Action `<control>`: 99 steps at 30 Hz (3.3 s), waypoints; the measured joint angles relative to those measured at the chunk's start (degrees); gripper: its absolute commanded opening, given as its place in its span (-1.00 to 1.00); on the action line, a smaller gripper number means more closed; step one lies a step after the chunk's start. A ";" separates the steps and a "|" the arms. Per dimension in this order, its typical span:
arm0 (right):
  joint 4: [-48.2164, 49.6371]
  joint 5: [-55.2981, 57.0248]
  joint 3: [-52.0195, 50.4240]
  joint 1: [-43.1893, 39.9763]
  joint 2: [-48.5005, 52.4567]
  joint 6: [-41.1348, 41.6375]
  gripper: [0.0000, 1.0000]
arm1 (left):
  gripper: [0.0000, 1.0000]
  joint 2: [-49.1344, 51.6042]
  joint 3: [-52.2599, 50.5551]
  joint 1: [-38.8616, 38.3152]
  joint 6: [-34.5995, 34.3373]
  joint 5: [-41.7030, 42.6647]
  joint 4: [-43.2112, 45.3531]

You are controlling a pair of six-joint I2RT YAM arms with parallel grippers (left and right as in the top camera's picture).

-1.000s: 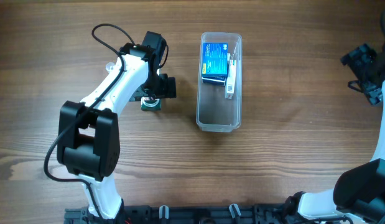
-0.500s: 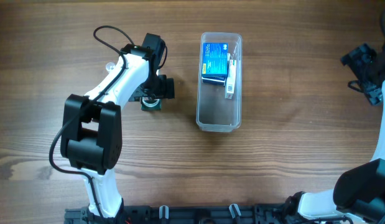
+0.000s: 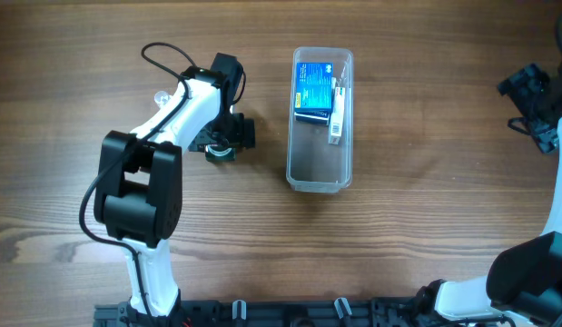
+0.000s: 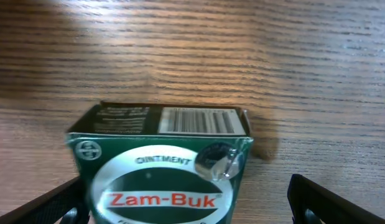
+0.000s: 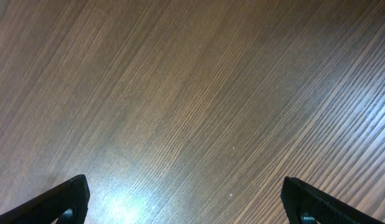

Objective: Pack container
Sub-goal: 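Carry the Zam-Buk box into the container's near end and release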

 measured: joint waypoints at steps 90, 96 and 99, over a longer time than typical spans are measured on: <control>0.00 0.00 0.00 0.00 0.00 0.00 1.00 | 0.33 -8.20 4.48 -27.15 -16.79 7.19 7.30; 0.00 0.00 0.00 0.00 0.00 0.00 0.99 | 0.37 -4.55 4.48 -27.34 -17.68 7.19 7.58; 0.00 0.00 0.00 0.00 0.00 0.00 0.99 | 0.41 -3.10 4.48 -27.69 -17.88 7.19 7.74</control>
